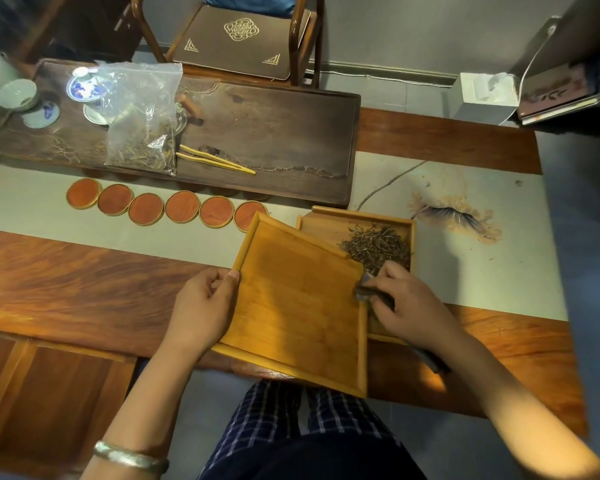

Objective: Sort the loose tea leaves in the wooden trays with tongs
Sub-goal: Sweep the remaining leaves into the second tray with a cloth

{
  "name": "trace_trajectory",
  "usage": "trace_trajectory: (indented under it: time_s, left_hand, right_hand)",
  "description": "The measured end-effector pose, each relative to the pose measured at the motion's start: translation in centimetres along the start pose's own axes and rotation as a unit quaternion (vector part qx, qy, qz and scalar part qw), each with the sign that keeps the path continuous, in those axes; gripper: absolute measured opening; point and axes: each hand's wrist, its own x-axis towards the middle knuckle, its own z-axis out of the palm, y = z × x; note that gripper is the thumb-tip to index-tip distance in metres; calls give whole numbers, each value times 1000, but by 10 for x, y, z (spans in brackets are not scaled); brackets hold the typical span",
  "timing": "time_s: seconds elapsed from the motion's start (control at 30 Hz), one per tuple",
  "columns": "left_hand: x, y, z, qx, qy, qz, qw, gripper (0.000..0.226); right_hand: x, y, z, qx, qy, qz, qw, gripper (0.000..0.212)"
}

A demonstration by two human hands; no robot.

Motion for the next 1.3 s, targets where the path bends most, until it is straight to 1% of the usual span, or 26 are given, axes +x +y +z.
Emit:
trace_trajectory:
  time_s: [0.1,0.23,0.33,0.43,0.53,0.6,0.7,0.8,0.9,1.0,1.07,1.1,1.17,1.3]
  left_hand:
    - [-1,7,-5,22,5,-8,1000,32]
    - [2,18,-15,52,5,-20,998,29]
    - [3,26,-21,70,2,-25,997,31]
    - [2,31,-23,76,-8,-26,997,32]
    - [1,31,-24,72,-24,-31,997,31]
    - [0,29,-26,71,-38,-25,996,30]
    - [-3,24,-27,69,-41,-8,997,28]
    - [-6,19,-26,65,-38,5,997,29]
    - [-7,12,-27,49,-32,-1,998,32]
    - [-7,9,-28,27,-26,-12,999,31]
    - [-5,9,-29,18,-22,-15,999,31]
    - [-4,9,-29,19,-22,-13,999,32]
    - [-3,9,-28,20,-23,-9,999,32]
    - [-1,9,-21,11,-20,-14,1000,30]
  right_hand:
    - [-7,1,5,10,13,35,999,25]
    - [-10,7,10,43,53,81,994,27]
    - [-10,6,12,57,60,96,992,25]
    - [-10,0,10,87,47,65,993,24]
    - [-14,-9,10,113,-23,-13,993,21]
    - [-14,-11,14,85,-48,-38,994,20]
    - [-6,-3,21,37,-25,-11,999,21]
    - [6,8,25,-17,-11,19,1000,26]
    - [13,15,21,-41,8,58,997,29]
    - [9,17,9,-15,64,81,995,28]
    - [1,11,2,24,95,74,992,26]
    - [-4,7,0,40,98,64,992,25]
    - [-15,-5,-1,68,80,39,994,24]
    - [-31,-25,7,107,-16,-35,993,22]
